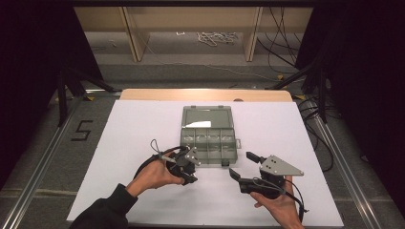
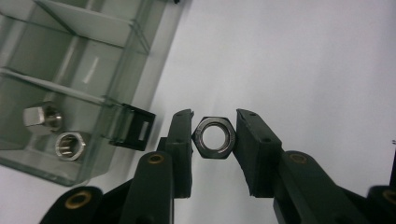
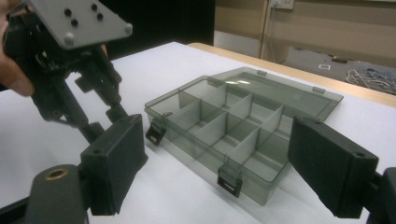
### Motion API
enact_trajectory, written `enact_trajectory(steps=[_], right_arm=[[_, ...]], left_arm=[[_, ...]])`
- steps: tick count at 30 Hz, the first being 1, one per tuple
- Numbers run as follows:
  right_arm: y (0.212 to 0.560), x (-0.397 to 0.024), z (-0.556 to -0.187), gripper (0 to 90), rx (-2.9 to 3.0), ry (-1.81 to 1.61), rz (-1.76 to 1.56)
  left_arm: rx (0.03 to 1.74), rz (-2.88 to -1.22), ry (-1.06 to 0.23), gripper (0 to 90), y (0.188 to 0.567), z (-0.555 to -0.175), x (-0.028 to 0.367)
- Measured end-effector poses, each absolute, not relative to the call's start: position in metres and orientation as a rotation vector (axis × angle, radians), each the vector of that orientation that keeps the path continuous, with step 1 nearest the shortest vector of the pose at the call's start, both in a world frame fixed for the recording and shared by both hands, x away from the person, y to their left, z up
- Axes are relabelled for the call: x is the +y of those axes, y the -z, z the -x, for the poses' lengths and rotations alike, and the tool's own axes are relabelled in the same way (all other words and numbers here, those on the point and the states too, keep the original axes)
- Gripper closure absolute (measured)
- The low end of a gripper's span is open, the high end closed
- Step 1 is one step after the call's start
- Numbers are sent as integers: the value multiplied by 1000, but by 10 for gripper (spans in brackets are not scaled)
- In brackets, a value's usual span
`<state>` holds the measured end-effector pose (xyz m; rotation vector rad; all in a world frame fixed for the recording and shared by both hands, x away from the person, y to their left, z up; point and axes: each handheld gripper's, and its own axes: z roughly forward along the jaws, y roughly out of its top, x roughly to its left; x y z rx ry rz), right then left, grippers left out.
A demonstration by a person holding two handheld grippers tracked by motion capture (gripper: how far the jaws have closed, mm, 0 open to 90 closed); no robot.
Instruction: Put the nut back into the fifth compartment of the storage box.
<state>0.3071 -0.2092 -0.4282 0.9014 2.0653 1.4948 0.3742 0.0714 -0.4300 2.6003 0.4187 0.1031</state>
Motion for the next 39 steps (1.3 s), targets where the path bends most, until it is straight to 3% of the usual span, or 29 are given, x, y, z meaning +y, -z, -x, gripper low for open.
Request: enact_trajectory(steps=[12, 39], right_arm=[[429, -208, -307, 197, 2064, -1494, -911], [429, -209, -308, 197, 2057, -1494, -897]], left_arm=[[438, -2573, -191, 673, 403, -389, 89], [543, -2548, -239, 672, 411, -428, 96]])
